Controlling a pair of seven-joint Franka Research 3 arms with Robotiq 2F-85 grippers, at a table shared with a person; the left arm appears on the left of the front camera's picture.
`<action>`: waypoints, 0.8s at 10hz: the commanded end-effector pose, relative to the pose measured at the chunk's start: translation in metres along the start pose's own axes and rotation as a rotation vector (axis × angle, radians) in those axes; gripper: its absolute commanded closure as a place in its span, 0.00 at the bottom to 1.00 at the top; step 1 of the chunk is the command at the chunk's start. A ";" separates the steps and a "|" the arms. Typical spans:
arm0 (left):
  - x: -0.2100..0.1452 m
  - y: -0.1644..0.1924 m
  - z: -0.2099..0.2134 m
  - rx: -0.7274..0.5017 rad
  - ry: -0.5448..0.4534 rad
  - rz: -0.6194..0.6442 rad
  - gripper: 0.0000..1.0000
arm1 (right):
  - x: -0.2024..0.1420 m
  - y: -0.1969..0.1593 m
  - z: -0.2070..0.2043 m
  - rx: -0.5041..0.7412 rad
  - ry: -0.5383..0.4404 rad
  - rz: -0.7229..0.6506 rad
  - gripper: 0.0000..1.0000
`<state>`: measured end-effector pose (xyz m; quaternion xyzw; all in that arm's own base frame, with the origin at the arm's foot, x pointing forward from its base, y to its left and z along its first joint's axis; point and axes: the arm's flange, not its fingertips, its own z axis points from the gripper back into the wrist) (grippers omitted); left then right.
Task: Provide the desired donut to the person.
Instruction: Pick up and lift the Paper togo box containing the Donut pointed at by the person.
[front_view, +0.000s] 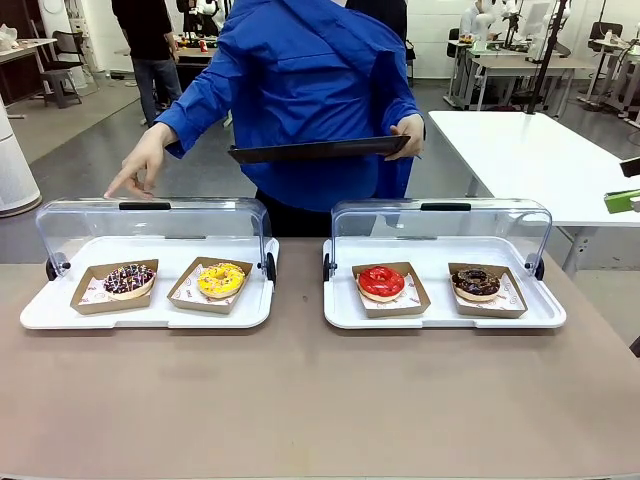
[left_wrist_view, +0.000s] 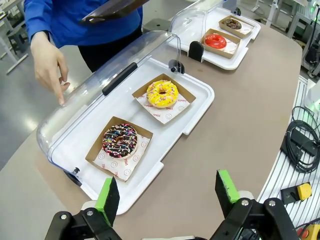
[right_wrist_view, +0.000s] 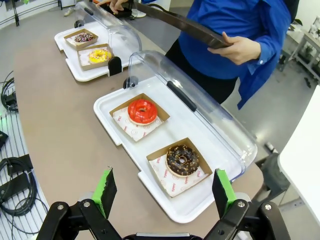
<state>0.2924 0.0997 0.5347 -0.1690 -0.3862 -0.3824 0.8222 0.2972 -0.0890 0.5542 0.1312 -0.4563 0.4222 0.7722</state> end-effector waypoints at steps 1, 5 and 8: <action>-0.001 0.001 0.000 -0.003 -0.002 -0.003 0.00 | -0.001 0.001 0.001 0.008 0.004 0.011 0.00; 0.026 0.000 -0.044 0.002 0.418 -0.139 0.00 | -0.001 0.001 0.001 0.008 0.004 0.011 0.00; 0.016 -0.003 -0.130 -0.128 0.738 -0.374 0.00 | -0.001 0.001 0.001 0.008 0.004 0.011 0.00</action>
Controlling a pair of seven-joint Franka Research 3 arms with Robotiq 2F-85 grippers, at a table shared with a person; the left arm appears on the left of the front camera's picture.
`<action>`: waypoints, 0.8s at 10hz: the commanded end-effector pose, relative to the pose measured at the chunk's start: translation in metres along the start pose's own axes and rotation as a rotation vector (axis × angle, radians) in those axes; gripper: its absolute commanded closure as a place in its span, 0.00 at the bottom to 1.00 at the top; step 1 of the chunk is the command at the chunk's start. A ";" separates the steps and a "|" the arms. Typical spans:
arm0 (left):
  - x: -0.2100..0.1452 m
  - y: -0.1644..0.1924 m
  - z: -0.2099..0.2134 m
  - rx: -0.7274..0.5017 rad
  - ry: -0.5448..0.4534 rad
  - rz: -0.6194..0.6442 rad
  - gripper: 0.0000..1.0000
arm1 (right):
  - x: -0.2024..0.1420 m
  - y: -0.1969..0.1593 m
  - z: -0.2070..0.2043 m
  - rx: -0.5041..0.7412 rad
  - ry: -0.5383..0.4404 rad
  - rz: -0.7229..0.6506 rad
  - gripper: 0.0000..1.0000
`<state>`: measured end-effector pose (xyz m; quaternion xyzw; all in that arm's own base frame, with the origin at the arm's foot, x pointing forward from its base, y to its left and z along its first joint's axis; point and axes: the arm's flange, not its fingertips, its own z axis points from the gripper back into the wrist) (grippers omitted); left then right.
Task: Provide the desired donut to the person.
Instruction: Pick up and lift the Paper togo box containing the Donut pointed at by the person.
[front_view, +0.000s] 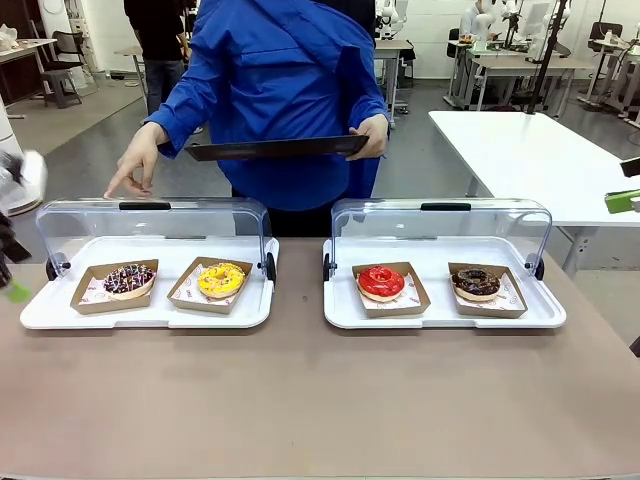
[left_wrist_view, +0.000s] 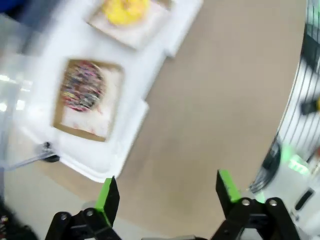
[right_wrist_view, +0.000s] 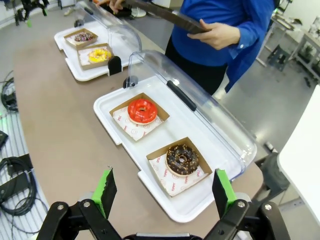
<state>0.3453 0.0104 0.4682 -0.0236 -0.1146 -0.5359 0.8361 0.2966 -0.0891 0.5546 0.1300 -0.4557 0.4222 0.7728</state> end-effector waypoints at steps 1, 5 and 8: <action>0.000 0.025 -0.040 -0.068 0.167 -0.140 0.00 | -0.001 0.000 0.000 0.010 0.002 0.010 0.00; -0.014 0.046 -0.119 -0.094 0.053 -0.166 0.00 | -0.001 0.000 0.000 0.010 0.002 0.010 0.00; -0.009 0.054 -0.119 -0.049 0.033 -0.191 0.00 | -0.001 0.000 0.000 0.010 0.002 0.010 0.00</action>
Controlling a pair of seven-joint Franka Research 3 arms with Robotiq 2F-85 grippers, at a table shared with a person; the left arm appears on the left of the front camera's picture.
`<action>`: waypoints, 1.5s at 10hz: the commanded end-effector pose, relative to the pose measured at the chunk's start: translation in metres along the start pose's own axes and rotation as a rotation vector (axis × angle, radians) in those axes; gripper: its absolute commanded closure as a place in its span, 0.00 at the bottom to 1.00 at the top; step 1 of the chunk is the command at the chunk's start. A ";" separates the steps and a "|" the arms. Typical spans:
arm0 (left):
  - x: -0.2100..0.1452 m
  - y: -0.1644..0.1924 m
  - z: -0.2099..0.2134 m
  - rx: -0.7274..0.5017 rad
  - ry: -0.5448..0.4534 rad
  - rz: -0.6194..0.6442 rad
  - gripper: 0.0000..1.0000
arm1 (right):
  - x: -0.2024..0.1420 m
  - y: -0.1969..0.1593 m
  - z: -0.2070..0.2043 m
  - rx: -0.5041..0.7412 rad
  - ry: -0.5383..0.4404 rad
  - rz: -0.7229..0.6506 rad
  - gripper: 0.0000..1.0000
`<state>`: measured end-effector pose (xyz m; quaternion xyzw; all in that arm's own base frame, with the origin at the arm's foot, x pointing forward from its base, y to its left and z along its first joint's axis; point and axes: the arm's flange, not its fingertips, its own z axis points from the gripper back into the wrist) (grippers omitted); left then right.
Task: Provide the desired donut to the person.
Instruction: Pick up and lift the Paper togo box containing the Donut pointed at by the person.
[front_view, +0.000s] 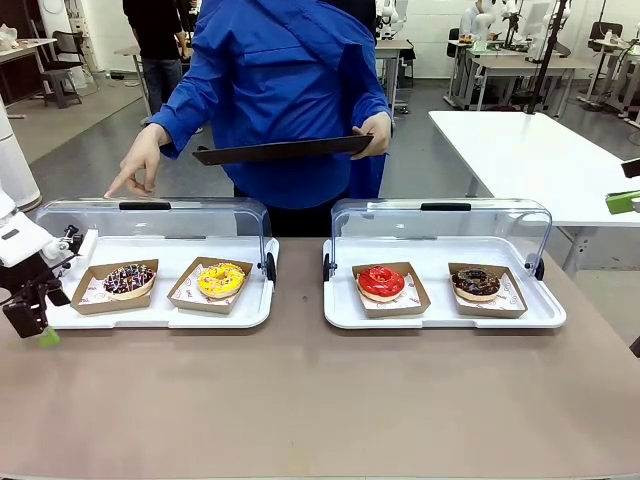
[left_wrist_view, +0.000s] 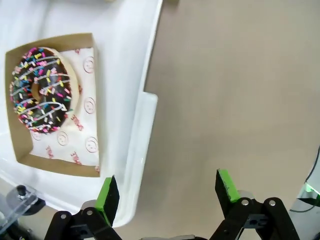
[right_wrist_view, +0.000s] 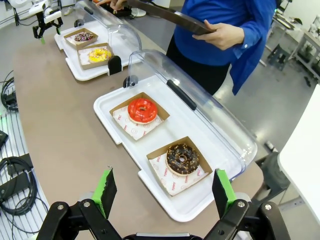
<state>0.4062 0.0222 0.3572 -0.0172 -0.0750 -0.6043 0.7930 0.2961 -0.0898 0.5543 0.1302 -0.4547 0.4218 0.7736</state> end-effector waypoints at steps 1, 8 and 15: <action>0.006 0.009 -0.008 0.001 -0.022 -0.032 0.00 | 0.000 0.000 0.000 0.009 0.000 0.012 0.00; 0.011 0.053 -0.019 0.148 -0.032 0.005 0.00 | 0.000 0.000 0.000 0.009 0.000 0.012 0.00; 0.012 0.060 -0.027 0.124 -0.041 0.025 0.60 | 0.000 0.000 0.000 0.009 0.000 0.012 0.00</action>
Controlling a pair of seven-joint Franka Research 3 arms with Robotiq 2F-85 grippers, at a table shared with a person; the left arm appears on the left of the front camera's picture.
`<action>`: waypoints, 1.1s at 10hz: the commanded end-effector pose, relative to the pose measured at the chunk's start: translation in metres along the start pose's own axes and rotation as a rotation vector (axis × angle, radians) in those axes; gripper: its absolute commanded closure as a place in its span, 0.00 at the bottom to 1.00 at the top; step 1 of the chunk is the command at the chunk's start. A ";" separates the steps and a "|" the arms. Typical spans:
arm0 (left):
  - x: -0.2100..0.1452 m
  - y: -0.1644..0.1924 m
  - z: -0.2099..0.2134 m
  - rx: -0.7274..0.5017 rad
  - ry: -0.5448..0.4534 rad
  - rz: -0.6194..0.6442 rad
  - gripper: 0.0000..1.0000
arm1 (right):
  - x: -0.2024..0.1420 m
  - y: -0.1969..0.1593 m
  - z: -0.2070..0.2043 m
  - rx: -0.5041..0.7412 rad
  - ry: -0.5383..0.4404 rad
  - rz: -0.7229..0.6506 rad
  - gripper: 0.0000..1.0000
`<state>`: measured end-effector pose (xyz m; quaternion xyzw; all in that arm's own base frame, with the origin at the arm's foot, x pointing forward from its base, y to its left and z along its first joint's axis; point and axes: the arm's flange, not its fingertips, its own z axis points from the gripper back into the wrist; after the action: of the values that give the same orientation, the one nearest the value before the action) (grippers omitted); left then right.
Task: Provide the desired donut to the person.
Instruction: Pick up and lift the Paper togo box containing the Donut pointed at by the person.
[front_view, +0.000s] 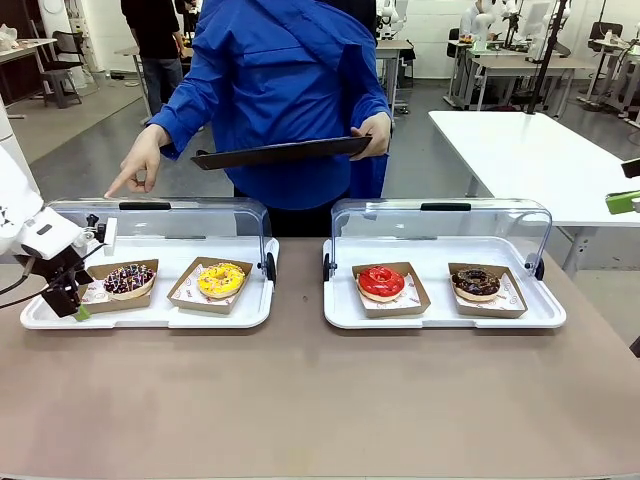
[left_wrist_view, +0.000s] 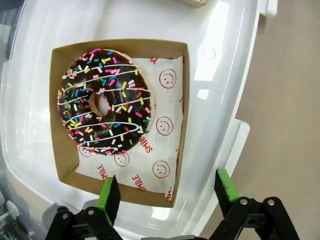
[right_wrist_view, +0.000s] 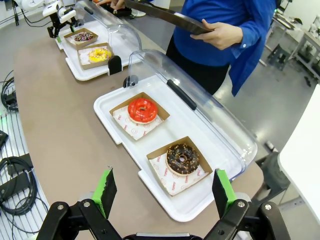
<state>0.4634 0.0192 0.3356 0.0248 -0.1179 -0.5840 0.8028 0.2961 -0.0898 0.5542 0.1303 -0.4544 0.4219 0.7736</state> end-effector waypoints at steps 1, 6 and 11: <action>-0.002 0.008 0.001 0.000 -0.019 -0.012 0.60 | 0.000 0.000 0.000 0.009 0.000 0.012 0.00; -0.005 0.011 -0.001 -0.033 0.013 -0.011 1.00 | 0.000 0.000 0.000 0.009 0.000 0.012 0.00; -0.006 0.011 0.000 -0.062 0.019 -0.026 1.00 | 0.000 0.000 0.000 0.009 0.000 0.012 0.00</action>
<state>0.4694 0.0249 0.3342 0.0164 -0.1042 -0.5821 0.8063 0.2961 -0.0898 0.5542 0.1303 -0.4544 0.4219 0.7736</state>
